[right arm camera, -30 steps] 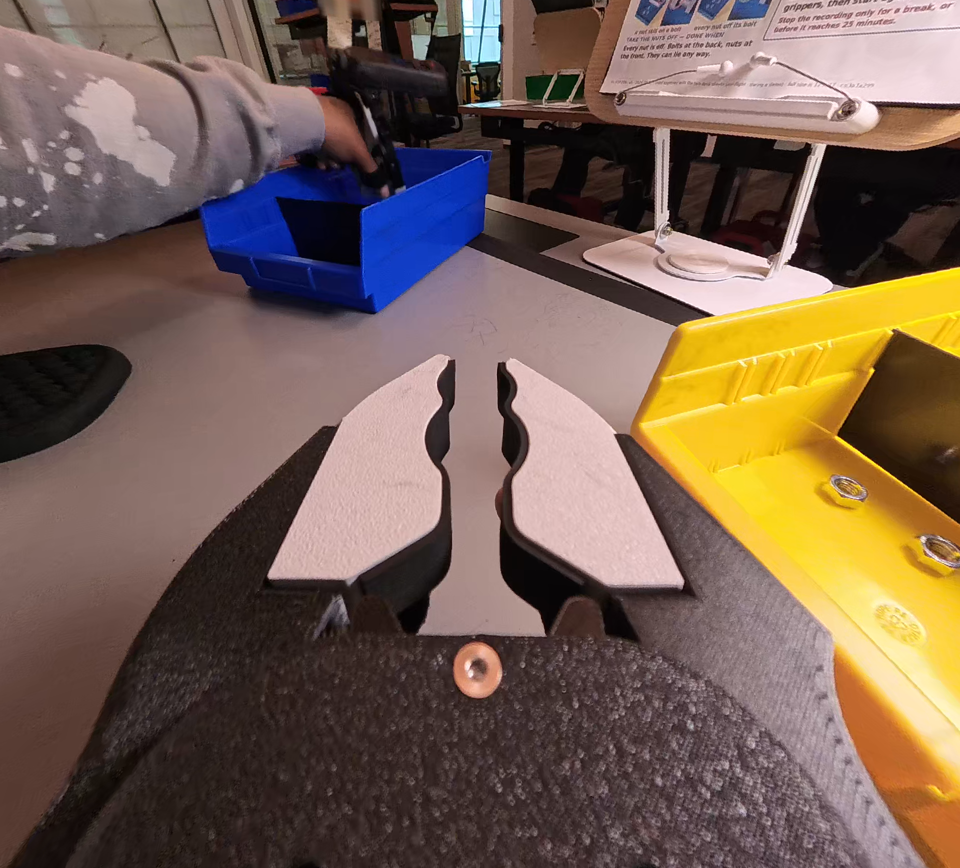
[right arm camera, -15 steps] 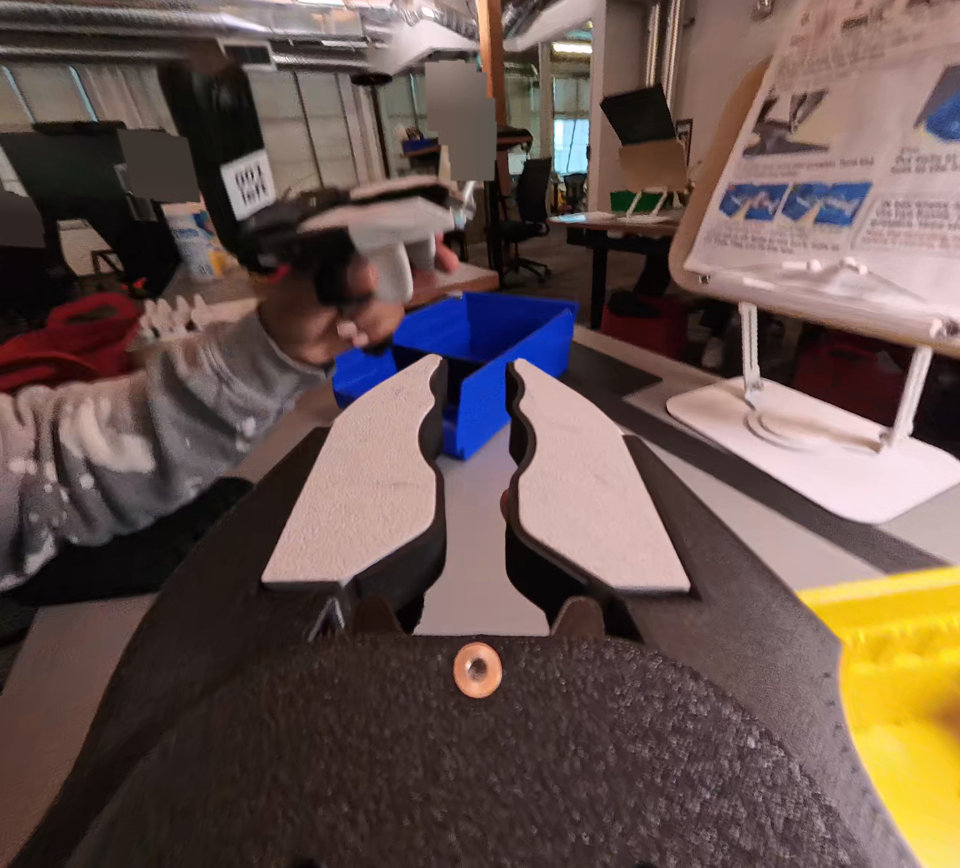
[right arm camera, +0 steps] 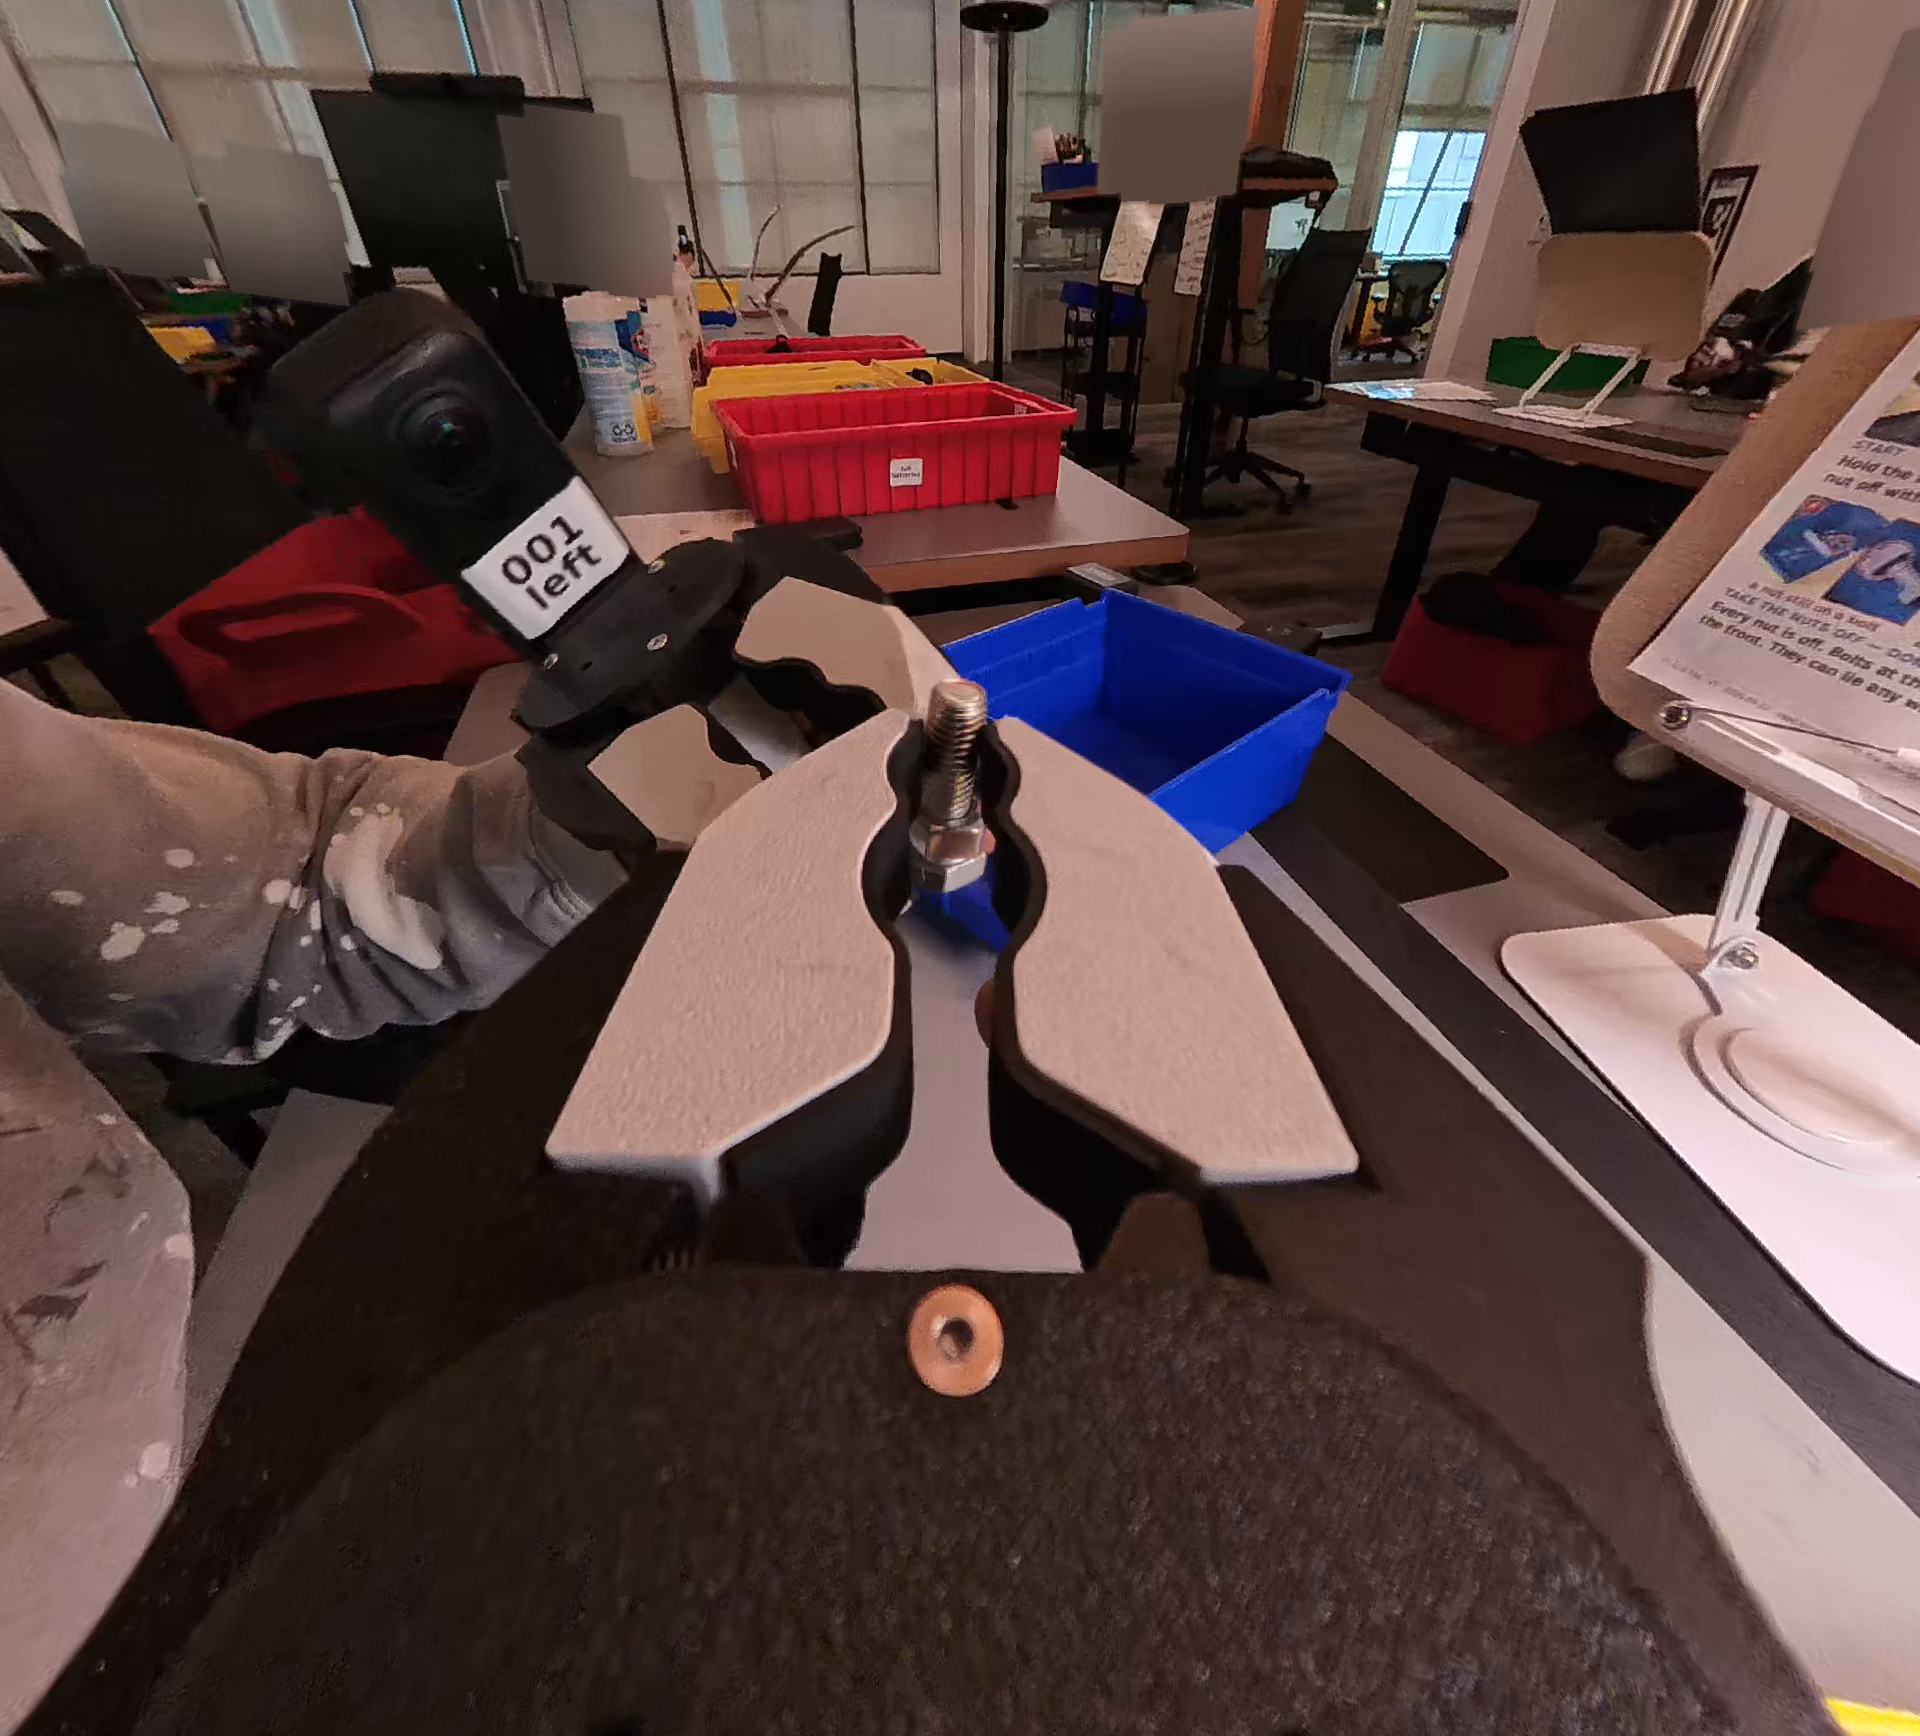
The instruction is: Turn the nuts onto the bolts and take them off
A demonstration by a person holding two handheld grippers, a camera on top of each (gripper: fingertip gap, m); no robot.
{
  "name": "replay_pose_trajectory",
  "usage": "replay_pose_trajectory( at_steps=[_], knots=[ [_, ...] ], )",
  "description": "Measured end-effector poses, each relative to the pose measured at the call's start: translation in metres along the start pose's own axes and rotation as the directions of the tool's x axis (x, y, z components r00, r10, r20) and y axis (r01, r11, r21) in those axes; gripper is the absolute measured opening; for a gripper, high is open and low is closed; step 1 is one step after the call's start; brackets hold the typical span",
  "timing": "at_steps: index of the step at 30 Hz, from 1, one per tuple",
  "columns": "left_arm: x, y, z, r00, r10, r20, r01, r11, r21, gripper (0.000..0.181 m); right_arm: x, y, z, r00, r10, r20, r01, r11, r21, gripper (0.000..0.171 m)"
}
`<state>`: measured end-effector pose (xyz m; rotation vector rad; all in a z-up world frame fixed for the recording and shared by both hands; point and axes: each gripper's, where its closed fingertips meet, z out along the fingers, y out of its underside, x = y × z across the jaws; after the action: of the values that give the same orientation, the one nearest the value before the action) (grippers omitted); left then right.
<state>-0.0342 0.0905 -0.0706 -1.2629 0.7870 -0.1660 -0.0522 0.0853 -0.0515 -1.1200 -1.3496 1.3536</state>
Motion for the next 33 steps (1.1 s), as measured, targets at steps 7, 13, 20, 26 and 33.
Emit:
replay_pose_trajectory(
  at_steps=[7,13,20,26,33],
  knots=[
    [0.019,0.001,0.004,0.878,-0.408,-0.252,0.42,0.907,-0.003,0.028,-0.009,-0.002,-0.019,0.991,-0.018,0.136,0.008,0.997,0.075,0.009],
    [0.029,-0.009,0.003,0.772,-0.523,-0.362,0.563,0.827,0.004,0.027,-0.018,-0.004,-0.022,0.981,-0.042,0.187,0.023,0.994,0.104,0.009],
    [0.029,-0.007,0.004,0.784,-0.516,-0.345,0.554,0.833,0.011,0.018,-0.021,-0.001,-0.019,0.981,-0.053,0.187,0.037,0.995,0.09,0.009],
    [0.022,-0.008,0.004,0.807,-0.511,-0.297,0.551,0.832,0.066,0.018,-0.016,-0.004,-0.019,0.987,-0.062,0.145,0.047,0.993,0.104,0.012],
    [0.009,-0.008,0.003,0.847,-0.5,-0.182,0.526,0.838,0.143,0.018,-0.006,0.002,-0.014,0.996,-0.036,0.082,0.03,0.997,0.077,0.027]
  ],
)
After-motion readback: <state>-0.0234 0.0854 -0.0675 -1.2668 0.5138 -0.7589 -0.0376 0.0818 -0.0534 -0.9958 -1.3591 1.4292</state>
